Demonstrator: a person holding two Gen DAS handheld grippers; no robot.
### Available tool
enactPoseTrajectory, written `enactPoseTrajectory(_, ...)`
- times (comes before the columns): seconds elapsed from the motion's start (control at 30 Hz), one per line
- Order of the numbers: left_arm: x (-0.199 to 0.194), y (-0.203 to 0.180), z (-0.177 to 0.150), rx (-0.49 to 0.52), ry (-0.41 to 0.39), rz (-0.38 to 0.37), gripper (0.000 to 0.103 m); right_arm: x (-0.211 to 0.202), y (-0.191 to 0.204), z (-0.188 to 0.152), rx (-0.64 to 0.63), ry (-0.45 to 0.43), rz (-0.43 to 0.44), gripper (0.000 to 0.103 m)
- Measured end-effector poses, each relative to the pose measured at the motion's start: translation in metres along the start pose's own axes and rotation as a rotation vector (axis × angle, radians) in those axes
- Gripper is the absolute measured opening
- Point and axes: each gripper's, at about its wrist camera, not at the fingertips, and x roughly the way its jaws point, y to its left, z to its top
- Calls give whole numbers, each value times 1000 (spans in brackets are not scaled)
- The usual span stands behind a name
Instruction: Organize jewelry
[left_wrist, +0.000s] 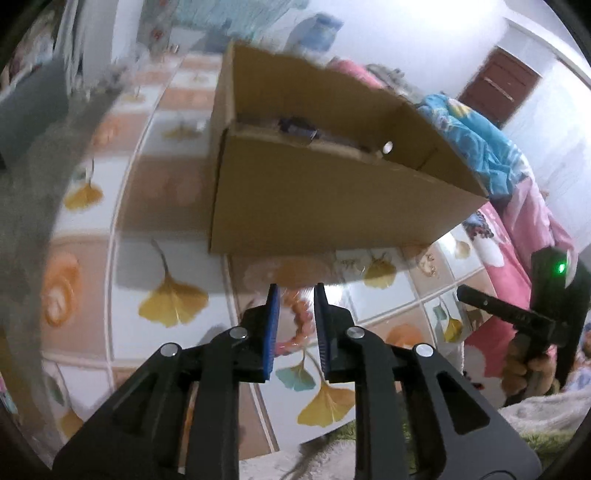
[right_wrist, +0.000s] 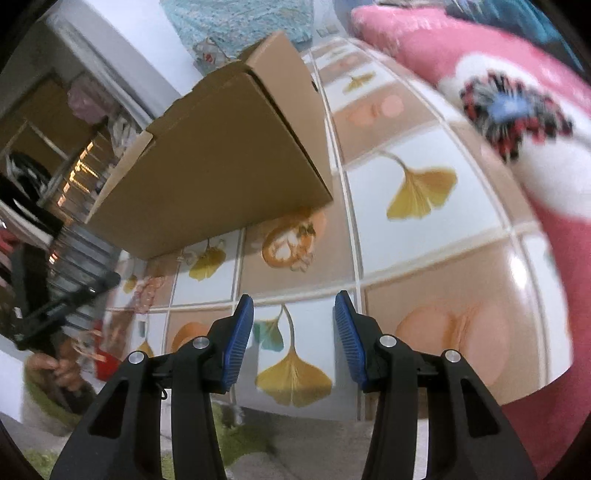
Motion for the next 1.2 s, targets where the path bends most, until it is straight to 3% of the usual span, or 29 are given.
enactPoseTrajectory(0.2, -5, -17, 25, 102, -69, 16, 18, -8, 21, 38, -38, -65, 65, 44)
enactPoseTrajectory(0.57, 13, -15, 51, 86, -93, -12, 19, 8, 26, 88, -19, -106, 56, 44)
enactPoseTrajectory(0.73, 12, -29, 36, 112, -51, -80, 41, -2, 33, 73, -116, -78, -42, 45)
enactPoseTrajectory(0.83, 21, -53, 11, 184, 35, -99, 54, -2, 34, 48, -155, 5, -97, 55)
enactPoseTrajectory(0.93, 35, -80, -15, 284, 110, -75, 63, 7, 33, 21, -166, 113, -156, 56)
enactPoseTrajectory(1.0, 44, -92, -27, 332, 145, -46, 65, 16, 33, 4, -171, 161, -197, 62)
enactPoseTrajectory(1.2, 65, -107, -36, 370, 221, 8, 82, 30, 53, -7, -276, 170, -285, 82)
